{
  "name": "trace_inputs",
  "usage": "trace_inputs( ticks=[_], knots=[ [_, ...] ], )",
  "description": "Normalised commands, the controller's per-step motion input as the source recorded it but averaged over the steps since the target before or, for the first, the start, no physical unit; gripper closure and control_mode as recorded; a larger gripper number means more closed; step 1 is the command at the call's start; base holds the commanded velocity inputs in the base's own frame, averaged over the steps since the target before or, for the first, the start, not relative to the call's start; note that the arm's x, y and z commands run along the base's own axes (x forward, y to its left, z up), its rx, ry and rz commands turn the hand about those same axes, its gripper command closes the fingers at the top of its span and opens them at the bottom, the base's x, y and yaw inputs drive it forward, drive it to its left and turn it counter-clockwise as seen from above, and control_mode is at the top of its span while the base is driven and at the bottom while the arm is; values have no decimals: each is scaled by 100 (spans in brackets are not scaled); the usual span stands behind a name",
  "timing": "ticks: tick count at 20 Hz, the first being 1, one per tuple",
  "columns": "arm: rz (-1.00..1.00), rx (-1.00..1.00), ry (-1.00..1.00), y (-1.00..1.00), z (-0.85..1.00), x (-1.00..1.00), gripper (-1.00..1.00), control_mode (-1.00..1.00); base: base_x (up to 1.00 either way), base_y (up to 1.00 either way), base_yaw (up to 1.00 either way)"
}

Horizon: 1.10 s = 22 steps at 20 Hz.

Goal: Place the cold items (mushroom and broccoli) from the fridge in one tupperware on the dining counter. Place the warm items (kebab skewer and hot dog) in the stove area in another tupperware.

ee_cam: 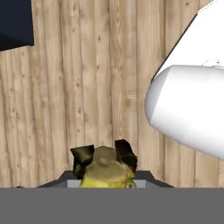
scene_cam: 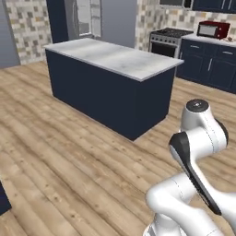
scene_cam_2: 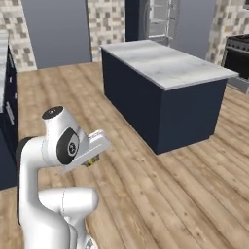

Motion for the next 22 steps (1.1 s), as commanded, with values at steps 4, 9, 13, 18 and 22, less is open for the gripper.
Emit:
trace_inputs(
  ticks=[4, 9, 13, 18, 22],
  knots=[
    [0, 0, 0, 0, 0, 0, 100, 100, -100, 100, -20],
    [0, 0, 0, 0, 0, 0, 100, 100, -100, 100, -19],
    [0, 0, 0, 0, 0, 0, 100, 100, -100, 100, -18],
    [0, 0, 0, 0, 0, 0, 100, 100, -100, 100, -17],
    [0, 0, 0, 0, 0, 0, 100, 100, -100, 100, -17]
  ],
)
